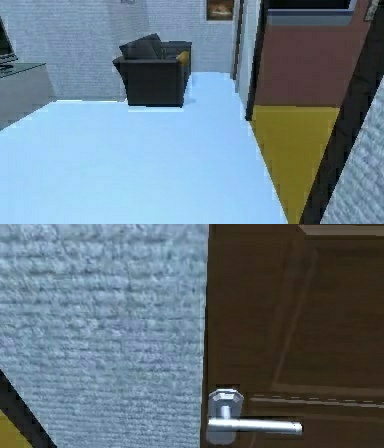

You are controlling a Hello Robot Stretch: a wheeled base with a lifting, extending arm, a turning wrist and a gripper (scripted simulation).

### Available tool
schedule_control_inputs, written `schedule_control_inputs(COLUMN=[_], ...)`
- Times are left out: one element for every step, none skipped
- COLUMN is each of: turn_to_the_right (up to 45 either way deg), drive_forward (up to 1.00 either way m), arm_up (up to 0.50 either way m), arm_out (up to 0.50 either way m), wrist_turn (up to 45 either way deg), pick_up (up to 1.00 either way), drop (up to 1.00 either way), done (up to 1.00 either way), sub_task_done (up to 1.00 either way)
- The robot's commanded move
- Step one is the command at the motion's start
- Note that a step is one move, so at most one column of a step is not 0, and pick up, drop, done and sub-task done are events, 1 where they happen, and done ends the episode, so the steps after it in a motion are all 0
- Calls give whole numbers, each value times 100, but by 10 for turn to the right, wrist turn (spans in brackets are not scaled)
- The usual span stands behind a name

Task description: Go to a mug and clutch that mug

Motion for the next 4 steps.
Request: schedule_control_inputs(turn_to_the_right=[30,0,120,0], drive_forward=[0,100,0,15], arm_up=[0,0,0,0], arm_out=[0,0,0,0], wrist_turn=[0,0,0,0], pick_up=[0,0,0,0], drop=[0,0,0,0], done=[0,0,0,0], sub_task_done=[0,0,0,0])
